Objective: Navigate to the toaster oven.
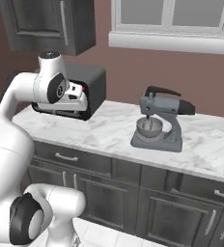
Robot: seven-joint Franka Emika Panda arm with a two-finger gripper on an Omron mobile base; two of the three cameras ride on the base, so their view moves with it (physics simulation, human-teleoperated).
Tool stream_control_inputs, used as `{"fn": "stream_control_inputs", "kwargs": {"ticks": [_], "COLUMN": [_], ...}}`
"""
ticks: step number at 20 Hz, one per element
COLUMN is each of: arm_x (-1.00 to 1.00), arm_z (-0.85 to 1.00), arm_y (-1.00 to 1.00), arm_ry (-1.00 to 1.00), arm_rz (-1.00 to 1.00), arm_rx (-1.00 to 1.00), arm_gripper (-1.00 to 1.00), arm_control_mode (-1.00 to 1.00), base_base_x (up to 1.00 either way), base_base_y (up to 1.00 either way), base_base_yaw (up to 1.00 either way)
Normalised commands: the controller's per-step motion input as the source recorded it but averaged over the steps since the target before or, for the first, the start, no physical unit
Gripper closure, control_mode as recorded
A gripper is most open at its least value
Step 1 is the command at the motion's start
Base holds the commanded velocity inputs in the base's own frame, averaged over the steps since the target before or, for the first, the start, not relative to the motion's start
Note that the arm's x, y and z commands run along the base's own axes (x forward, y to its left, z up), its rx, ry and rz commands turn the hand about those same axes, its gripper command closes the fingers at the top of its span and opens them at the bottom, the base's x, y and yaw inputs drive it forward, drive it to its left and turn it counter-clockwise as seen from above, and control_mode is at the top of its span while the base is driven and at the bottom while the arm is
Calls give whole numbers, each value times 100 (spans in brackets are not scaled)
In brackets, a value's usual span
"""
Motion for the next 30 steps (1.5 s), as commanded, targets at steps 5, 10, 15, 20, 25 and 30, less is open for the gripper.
{"fn": "stream_control_inputs", "kwargs": {"ticks": [5,10,15,20,25,30], "arm_x": [0,0,0,0,0,0], "arm_z": [0,0,0,0,0,0], "arm_y": [0,0,0,0,0,0], "arm_ry": [0,0,0,0,0,0], "arm_rz": [0,0,0,0,0,0], "arm_rx": [0,0,0,0,0,0], "arm_gripper": [-100,-100,-100,-100,-100,-100], "arm_control_mode": [100,100,100,100,100,100], "base_base_x": [-1,0,27,61,60,76], "base_base_y": [67,39,19,64,52,2], "base_base_yaw": [-9,-5,0,0,0,-1]}}
